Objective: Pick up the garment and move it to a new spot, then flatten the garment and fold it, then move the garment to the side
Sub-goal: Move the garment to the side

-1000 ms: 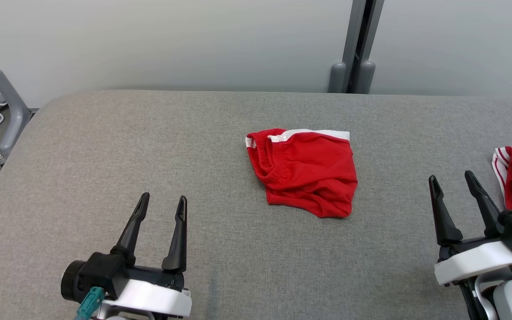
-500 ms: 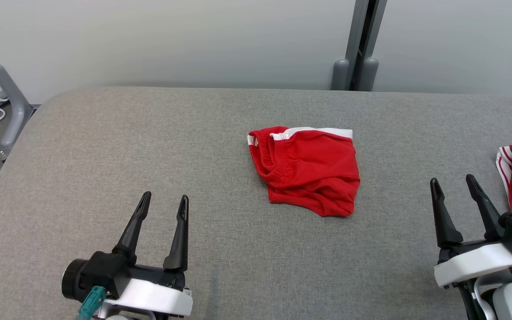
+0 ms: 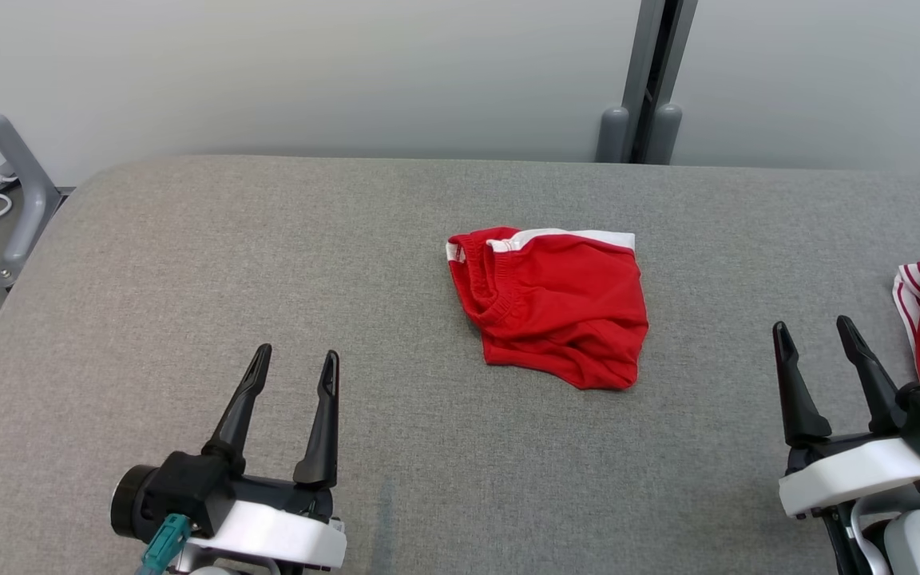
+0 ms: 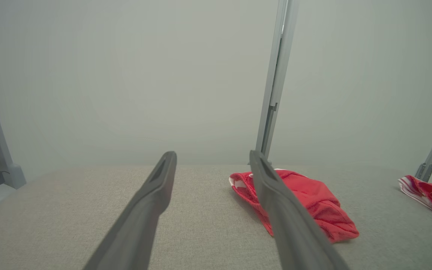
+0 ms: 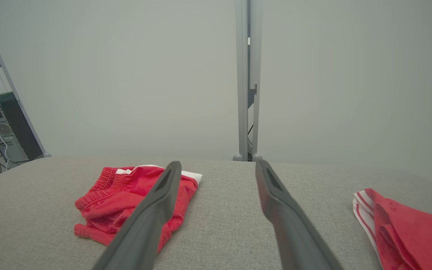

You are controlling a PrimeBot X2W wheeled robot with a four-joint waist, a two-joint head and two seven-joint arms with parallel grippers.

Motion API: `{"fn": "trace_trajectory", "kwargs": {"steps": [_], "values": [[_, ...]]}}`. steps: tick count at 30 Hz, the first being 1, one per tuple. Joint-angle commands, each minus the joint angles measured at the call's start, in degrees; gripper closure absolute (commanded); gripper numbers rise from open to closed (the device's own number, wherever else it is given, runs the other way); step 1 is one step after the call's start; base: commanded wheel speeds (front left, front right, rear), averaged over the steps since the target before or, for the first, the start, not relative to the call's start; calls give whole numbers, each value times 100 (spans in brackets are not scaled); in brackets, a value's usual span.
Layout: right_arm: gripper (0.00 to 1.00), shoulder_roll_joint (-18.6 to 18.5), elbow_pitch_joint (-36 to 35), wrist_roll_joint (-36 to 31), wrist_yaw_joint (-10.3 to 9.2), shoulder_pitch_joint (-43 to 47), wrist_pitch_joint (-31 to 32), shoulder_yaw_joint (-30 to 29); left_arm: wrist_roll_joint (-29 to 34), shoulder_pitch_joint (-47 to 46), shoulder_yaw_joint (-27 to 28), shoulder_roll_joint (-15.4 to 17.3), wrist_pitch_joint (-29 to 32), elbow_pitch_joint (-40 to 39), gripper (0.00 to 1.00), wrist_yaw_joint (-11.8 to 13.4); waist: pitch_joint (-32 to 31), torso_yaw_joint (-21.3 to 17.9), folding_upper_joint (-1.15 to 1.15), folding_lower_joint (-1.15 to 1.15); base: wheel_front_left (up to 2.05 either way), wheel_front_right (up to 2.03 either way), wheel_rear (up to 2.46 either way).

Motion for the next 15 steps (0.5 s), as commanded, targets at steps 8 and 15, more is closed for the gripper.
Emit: {"fn": "trace_trajectory", "kwargs": {"steps": [8, 15], "values": [[0, 7, 4, 3, -3, 38, -6, -30, 18, -77, -6, 19, -19, -10, 0, 8, 21, -5, 0, 0, 0, 0, 0], [0, -36, 10, 44, -3, -96, 134, 29, 12, -156, -54, 20, -19, -34, 0, 4, 233, 20, 0, 0, 0, 0, 0]]}}
